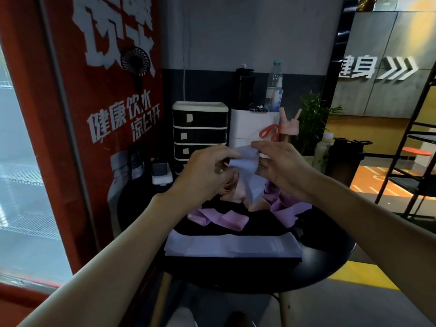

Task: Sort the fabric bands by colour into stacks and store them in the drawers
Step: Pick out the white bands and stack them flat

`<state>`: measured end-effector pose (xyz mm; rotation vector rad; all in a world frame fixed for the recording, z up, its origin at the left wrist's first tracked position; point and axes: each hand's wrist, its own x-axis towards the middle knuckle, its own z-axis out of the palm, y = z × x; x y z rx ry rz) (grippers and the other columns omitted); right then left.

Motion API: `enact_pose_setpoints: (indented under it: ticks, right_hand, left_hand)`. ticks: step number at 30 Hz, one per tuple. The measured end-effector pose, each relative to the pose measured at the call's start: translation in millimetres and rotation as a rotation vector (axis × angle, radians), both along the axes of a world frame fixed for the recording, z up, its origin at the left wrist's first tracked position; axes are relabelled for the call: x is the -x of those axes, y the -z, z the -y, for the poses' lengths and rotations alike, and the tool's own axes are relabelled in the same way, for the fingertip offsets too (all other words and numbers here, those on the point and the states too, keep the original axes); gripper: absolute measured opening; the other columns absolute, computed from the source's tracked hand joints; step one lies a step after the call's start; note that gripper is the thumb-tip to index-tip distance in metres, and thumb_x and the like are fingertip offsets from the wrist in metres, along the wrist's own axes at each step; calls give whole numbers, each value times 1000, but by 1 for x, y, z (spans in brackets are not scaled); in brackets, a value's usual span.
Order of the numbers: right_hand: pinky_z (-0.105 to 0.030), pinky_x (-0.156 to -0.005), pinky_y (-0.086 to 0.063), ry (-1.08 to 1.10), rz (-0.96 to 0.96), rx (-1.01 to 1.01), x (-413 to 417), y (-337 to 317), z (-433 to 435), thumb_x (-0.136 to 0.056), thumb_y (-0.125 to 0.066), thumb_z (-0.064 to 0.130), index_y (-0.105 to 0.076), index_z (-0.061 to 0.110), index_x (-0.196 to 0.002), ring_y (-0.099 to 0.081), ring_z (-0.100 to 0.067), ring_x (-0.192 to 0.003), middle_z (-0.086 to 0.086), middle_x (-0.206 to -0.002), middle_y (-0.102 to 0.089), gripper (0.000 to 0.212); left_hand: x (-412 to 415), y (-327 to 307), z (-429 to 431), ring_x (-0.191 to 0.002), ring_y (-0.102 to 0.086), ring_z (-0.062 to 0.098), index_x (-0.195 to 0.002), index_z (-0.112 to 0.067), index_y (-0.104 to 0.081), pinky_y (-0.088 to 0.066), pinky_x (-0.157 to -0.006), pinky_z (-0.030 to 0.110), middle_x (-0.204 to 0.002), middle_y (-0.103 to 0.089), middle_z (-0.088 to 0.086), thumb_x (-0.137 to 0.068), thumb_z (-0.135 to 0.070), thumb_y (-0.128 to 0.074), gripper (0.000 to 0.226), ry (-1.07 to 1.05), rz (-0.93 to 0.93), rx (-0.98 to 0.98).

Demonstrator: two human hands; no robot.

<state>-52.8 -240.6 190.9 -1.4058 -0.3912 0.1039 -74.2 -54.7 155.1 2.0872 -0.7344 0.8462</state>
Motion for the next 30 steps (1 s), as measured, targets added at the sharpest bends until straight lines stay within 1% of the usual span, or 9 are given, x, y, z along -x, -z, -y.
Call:
enact_pose_setpoints:
  ticks: [4,8,11,14,18,22,24,27,30]
  right_hand:
    - [-40,-82,-58,-5,32,61,1,1,3,-102,-46,18,-62,-1,-110,-68,-35,-92,-23,-108,-65,26]
    - [-34,-69,-52,71,174,229,3,2,7,-101,-50,21,-66,9,-102,-61,-22,-78,-8,-90,-62,21]
    - [-34,-71,-55,165,343,367,2,3,6,-94,-62,17,-68,14,-98,-64,-12,-75,0,-88,-67,9]
    - [-22,-61,-50,258,445,380,1,-1,0,-91,-66,20,-67,15,-86,-56,-1,-60,8,-75,-64,8]
    - [-30,-71,-53,325,489,314,-3,-8,-7,-92,-66,20,-63,10,-73,-56,-9,-69,-3,-70,-61,21]
    - [-12,-69,-49,306,529,278,-1,-12,-11,-92,-65,20,-61,2,-75,-52,-23,-69,-15,-67,-58,25]
    - [-28,-76,-54,289,511,247,-1,-13,-12,-92,-66,21,-62,4,-75,-56,-25,-73,-22,-76,-61,24]
    - [-52,-83,-57,265,458,241,1,-14,-13,-90,-67,23,-61,-5,-83,-64,-25,-78,-26,-90,-65,29]
    - [-53,-74,-58,242,443,259,2,-13,-13,-88,-69,24,-59,-4,-87,-67,-30,-77,-22,-84,-66,30]
  left_hand:
    - [-1,-7,5,-71,-65,11,-97,-15,-72,-53,-67,29,-80,-70,-1,-92,-9,-67,10,-24,-52,196]
    - [-2,-20,8,-57,-62,12,-88,-13,-70,-53,-57,26,-69,-68,8,-93,-9,-66,7,1,-133,392]
    - [-3,-26,9,-51,-60,17,-88,-2,-70,-51,-50,28,-62,-65,7,-95,-9,-64,11,42,-202,432]
    - [-2,-31,10,-50,-58,21,-88,-1,-70,-49,-48,30,-66,-66,12,-98,-16,-62,20,60,-239,439]
    - [5,-39,13,-57,-59,23,-93,-4,-67,-51,-51,32,-75,-62,22,-104,-25,-50,30,90,-277,405]
    - [9,-42,10,-66,-64,10,-107,-16,-64,-50,-55,21,-78,-70,-4,-96,-29,-63,18,84,-225,386]
    - [11,-43,9,-71,-68,11,-106,-21,-63,-52,-57,21,-86,-72,-3,-91,-31,-70,20,93,-202,363]
    - [12,-47,8,-82,-72,17,-101,-21,-65,-61,-67,33,-95,-72,4,-89,-26,-74,17,122,-142,324]
    - [11,-51,7,-79,-71,16,-94,-21,-66,-60,-70,37,-89,-72,4,-93,-14,-68,7,65,-65,276]
